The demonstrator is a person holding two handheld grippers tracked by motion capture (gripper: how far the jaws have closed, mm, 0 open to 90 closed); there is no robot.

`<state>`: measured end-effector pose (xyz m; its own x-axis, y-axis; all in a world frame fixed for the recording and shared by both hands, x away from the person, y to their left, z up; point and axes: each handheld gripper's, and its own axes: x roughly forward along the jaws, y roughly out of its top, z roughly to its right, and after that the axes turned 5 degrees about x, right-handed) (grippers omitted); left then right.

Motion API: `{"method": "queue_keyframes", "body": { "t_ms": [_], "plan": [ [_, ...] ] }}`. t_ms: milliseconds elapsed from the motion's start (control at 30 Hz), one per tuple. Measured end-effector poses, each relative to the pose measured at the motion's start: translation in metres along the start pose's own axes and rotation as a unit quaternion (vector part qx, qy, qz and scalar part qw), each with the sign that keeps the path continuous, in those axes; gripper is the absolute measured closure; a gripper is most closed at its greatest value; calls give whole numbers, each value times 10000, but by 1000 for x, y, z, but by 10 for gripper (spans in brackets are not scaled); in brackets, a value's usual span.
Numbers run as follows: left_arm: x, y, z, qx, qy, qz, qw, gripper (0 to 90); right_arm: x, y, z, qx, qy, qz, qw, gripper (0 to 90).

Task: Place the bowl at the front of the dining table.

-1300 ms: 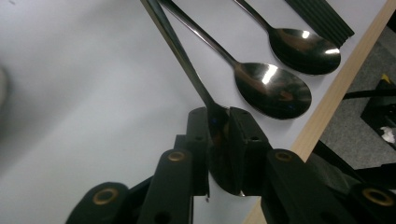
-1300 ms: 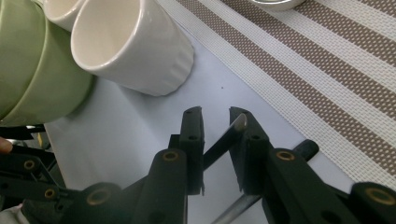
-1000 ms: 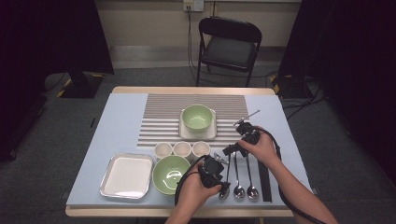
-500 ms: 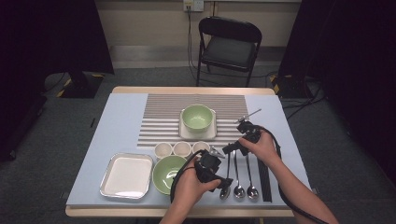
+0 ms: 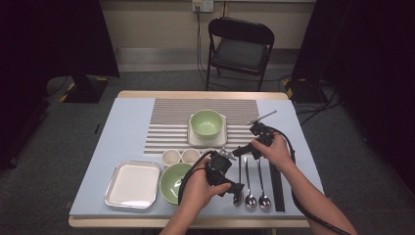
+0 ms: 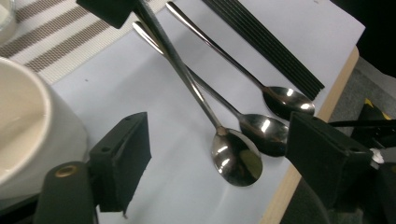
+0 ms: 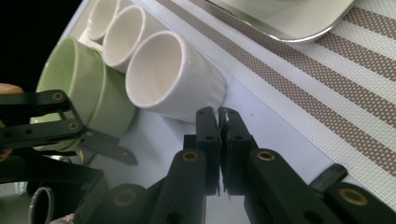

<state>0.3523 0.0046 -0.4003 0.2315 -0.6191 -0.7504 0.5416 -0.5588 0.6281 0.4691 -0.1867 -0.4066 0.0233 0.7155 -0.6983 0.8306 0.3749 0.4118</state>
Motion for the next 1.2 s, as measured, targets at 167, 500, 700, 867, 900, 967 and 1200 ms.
{"method": "queue_keyframes", "body": {
  "t_ms": [167,500,700,867,900,967,1200],
  "plan": [
    [-6,1,-3,62,39,72,9999,192,-5,4,-3,48,46,75,9999,900],
    [-17,3,-10,-27,149,156,9998,203,-13,9,-3,60,-26,226,9997,900],
    [-22,5,-12,-31,145,207,9997,198,-21,11,-3,138,-12,346,9993,900],
    [-22,6,-11,33,136,205,9997,195,-24,12,-3,170,15,417,9990,900],
    [-22,6,-11,20,148,203,9997,194,-24,12,-3,176,-10,417,9990,900],
    [-20,6,-11,4,136,210,9997,191,-25,12,-4,177,2,428,9989,900],
    [-16,8,-11,9,183,184,9997,184,-29,15,-5,231,66,515,9984,900]
  ]
}}
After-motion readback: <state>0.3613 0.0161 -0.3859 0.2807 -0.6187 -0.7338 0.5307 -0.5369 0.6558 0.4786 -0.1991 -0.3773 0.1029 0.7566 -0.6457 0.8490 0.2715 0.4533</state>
